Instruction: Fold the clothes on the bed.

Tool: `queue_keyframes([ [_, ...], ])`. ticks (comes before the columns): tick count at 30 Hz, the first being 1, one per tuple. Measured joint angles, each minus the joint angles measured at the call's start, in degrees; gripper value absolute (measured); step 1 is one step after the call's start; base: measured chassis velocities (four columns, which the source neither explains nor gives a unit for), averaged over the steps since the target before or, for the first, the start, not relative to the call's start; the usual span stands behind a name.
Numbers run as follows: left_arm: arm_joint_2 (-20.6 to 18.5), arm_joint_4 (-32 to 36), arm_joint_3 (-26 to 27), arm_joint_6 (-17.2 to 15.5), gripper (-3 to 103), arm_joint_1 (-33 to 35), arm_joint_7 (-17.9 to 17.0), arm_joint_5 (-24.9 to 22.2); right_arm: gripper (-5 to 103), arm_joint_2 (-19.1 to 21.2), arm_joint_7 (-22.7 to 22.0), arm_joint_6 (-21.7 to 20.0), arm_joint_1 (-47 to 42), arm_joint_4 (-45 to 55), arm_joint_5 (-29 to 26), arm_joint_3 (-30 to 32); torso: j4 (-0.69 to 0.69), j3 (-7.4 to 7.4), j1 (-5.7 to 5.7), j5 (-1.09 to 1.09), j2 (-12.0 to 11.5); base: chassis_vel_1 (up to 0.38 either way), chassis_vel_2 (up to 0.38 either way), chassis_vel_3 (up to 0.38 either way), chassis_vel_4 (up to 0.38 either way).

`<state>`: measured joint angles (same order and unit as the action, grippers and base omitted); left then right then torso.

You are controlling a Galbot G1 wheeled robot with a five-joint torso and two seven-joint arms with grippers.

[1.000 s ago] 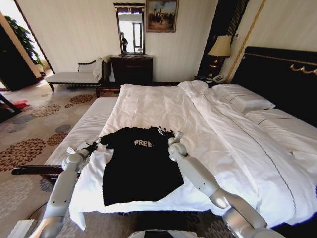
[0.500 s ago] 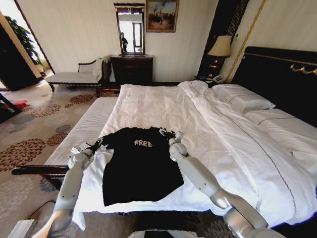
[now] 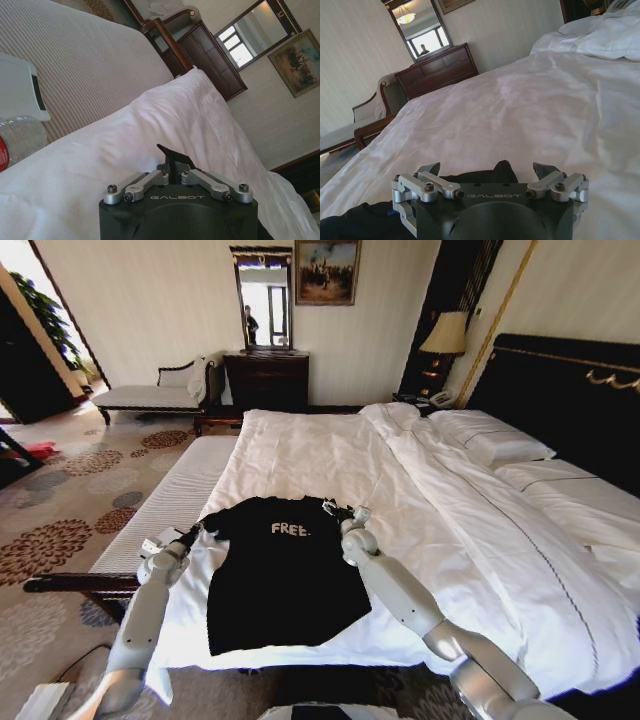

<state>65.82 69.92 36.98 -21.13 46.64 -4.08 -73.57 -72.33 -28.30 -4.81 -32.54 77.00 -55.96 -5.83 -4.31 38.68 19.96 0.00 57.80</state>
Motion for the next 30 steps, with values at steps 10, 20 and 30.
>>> queue_keyframes([
  [10,-1.3,3.0,0.2,0.4,0,1.0,0.0,-0.6,100,0.3,-0.3,-0.3,-0.1,0.0,0.0,0.3,0.0,0.0,0.0,0.0,0.0,0.0,0.0,0.0,0.0],
  [20,-4.7,8.4,0.3,0.5,0,0.1,-0.6,-3.4,100,0.0,-0.5,-0.4,0.0,-0.3,0.0,0.1,0.0,0.0,0.0,0.01,0.0,0.0,0.0,0.0,0.0],
  [30,-1.8,10.5,-6.8,1.1,0,-1.3,-1.8,0.0,100,-0.2,-0.5,-0.5,0.0,-0.8,0.1,0.1,-0.01,0.0,0.0,0.01,0.0,0.0,0.0,0.0,0.0],
])
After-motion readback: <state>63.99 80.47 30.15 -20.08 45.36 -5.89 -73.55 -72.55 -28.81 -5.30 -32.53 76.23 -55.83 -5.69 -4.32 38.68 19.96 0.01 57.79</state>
